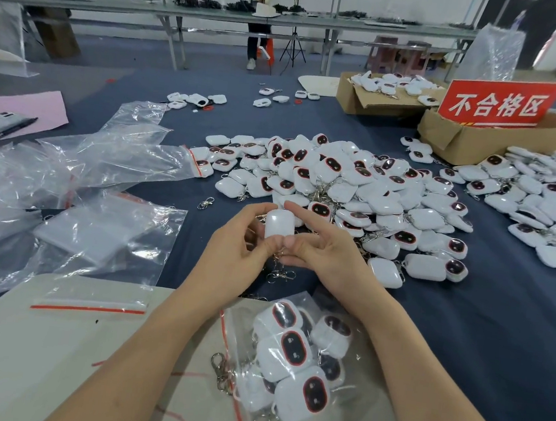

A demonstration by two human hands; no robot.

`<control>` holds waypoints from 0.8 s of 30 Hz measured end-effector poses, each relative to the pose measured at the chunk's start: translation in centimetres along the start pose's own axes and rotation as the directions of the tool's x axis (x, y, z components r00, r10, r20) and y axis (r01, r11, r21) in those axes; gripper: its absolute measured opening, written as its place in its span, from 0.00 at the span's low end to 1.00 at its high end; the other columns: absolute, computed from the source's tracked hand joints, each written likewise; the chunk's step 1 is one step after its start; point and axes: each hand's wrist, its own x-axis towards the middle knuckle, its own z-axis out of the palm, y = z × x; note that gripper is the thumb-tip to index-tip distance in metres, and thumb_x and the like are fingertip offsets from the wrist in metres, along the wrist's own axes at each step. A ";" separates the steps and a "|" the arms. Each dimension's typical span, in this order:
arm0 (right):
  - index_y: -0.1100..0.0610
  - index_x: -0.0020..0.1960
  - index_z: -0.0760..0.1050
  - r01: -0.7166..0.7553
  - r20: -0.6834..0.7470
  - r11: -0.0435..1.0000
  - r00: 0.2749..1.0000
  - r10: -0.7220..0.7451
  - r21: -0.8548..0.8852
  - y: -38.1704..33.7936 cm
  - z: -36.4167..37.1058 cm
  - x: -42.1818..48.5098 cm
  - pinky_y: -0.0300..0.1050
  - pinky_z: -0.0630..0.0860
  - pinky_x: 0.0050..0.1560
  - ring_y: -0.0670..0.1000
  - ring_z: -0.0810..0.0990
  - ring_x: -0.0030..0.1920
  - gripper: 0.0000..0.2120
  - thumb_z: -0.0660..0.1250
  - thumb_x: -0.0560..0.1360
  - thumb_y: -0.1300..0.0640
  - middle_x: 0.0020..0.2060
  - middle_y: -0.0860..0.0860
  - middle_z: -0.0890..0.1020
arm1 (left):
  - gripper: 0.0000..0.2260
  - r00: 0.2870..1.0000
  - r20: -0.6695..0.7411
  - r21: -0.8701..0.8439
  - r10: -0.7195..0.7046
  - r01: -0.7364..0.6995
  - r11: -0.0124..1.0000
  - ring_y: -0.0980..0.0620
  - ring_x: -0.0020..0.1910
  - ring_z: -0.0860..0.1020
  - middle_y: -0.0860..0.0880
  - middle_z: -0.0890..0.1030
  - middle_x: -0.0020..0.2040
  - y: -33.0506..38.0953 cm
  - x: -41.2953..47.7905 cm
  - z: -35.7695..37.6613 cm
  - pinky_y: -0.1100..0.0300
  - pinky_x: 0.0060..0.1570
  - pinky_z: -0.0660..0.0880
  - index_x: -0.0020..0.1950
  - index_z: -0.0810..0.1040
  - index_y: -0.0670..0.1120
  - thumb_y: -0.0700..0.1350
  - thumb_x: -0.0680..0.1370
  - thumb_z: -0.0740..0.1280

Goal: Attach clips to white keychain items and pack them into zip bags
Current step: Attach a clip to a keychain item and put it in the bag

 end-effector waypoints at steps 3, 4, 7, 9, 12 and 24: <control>0.43 0.64 0.75 0.002 -0.001 0.999 1.000 -0.002 -0.033 0.0 0.2 0.0 0.40 0.82 0.48 0.51 0.87 0.44 0.20 0.69 0.78 0.63 0.44 0.53 0.88 | 0.13 0.999 -0.028 -0.011 -0.018 0.018 1.000 0.54 0.36 0.76 0.52 0.77 0.40 -0.1 -0.1 0.0 0.65 0.39 0.73 0.56 0.75 0.61 0.45 0.79 0.72; 0.43 0.62 0.76 -0.005 -0.022 1.000 1.000 0.004 -0.024 0.0 0.3 0.1 0.39 0.82 0.46 0.50 0.87 0.43 0.20 0.69 0.78 0.64 0.43 0.52 0.88 | 0.12 0.999 -0.030 -0.007 -0.017 0.016 1.000 0.56 0.35 0.75 0.51 0.77 0.40 -0.1 -0.1 0.1 0.65 0.38 0.72 0.55 0.75 0.60 0.44 0.79 0.72; 0.43 0.58 0.79 -0.042 -0.069 0.999 0.997 0.043 0.018 0.0 0.5 0.2 0.37 0.82 0.42 0.48 0.86 0.39 0.19 0.69 0.78 0.66 0.40 0.51 0.88 | 0.09 0.999 -0.039 0.000 -0.012 0.012 1.000 0.56 0.33 0.74 0.51 0.76 0.39 0.1 -0.2 0.2 0.63 0.37 0.72 0.54 0.75 0.56 0.43 0.79 0.71; 0.43 0.57 0.80 -0.062 -0.076 0.997 0.995 0.065 0.049 -0.1 0.5 0.2 0.36 0.82 0.41 0.47 0.85 0.37 0.18 0.69 0.78 0.66 0.38 0.51 0.88 | 0.09 0.999 -0.046 -0.003 -0.014 0.014 1.000 0.49 0.35 0.77 0.50 0.77 0.39 0.2 -0.3 0.1 0.56 0.40 0.75 0.53 0.75 0.56 0.43 0.80 0.70; 0.44 0.54 0.82 -0.073 -0.084 0.993 0.993 0.081 0.088 -0.2 0.5 0.1 0.36 0.82 0.40 0.47 0.86 0.37 0.16 0.70 0.78 0.65 0.38 0.51 0.88 | 0.08 0.998 -0.057 -0.034 -0.024 0.022 0.999 0.42 0.39 0.78 0.49 0.78 0.38 0.5 -0.3 0.1 0.43 0.46 0.78 0.51 0.77 0.56 0.42 0.79 0.71; 0.46 0.49 0.85 -0.080 -0.065 0.989 0.994 0.088 0.121 -0.3 0.5 0.1 0.37 0.82 0.40 0.49 0.87 0.41 0.13 0.70 0.77 0.64 0.42 0.52 0.88 | 0.06 0.996 -0.081 -0.080 -0.046 0.039 0.996 0.38 0.43 0.77 0.45 0.78 0.39 1.7 -0.6 -0.1 0.37 0.45 0.79 0.45 0.79 0.56 0.45 0.77 0.71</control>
